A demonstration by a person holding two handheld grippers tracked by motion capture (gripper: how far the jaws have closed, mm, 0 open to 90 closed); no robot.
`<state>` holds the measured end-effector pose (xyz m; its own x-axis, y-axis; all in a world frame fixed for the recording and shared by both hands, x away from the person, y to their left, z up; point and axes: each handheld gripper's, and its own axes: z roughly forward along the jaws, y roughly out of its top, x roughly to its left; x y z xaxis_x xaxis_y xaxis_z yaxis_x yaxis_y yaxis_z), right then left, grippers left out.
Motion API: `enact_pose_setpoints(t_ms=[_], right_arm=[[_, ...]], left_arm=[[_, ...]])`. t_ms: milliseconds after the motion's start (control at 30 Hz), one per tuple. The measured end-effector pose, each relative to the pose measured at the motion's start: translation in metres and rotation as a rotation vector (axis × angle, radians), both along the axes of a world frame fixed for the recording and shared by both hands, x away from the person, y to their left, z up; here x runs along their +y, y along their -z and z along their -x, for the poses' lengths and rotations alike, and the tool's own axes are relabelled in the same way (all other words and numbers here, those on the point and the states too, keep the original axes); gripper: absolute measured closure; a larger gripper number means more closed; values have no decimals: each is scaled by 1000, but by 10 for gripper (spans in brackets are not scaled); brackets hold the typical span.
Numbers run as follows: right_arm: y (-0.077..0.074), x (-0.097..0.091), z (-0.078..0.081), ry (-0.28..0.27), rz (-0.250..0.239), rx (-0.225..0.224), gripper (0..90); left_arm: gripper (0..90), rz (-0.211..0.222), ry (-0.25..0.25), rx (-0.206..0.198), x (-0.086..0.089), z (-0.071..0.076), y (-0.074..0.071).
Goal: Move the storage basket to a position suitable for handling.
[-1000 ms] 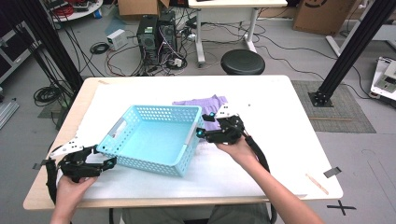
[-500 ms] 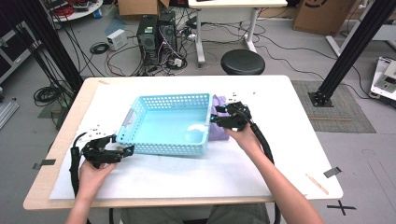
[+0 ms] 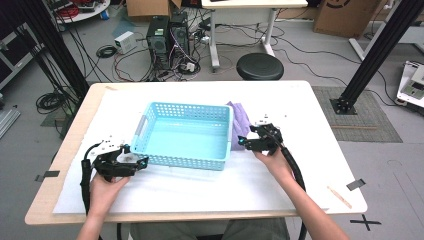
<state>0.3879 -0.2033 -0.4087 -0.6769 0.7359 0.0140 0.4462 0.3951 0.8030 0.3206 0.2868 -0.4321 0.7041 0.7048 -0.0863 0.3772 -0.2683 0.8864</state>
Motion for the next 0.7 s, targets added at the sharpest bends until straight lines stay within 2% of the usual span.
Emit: enact_pose_setpoints(t_ms=[133,233,333,400,500,700], right_arm=[[2,-8,34,-55,-75,-46,300],[7,-4,61,-120,-103,-74,280],[12,6,77,-185,-127,-71,263],[13,16,78,-210,-122,-46,245],[16,32,75,-205,-110,-15,231],[19,56,65,-189,-73,1,222]], left_arm=[[254,-7,5,-15,2,0,2],[246,9,8,-16,3,-2,3],[241,11,6,-11,2,-4,3],[240,9,11,-13,1,-5,4],[240,-7,13,-24,-2,-4,5],[232,-12,-2,4,-6,-8,5]])
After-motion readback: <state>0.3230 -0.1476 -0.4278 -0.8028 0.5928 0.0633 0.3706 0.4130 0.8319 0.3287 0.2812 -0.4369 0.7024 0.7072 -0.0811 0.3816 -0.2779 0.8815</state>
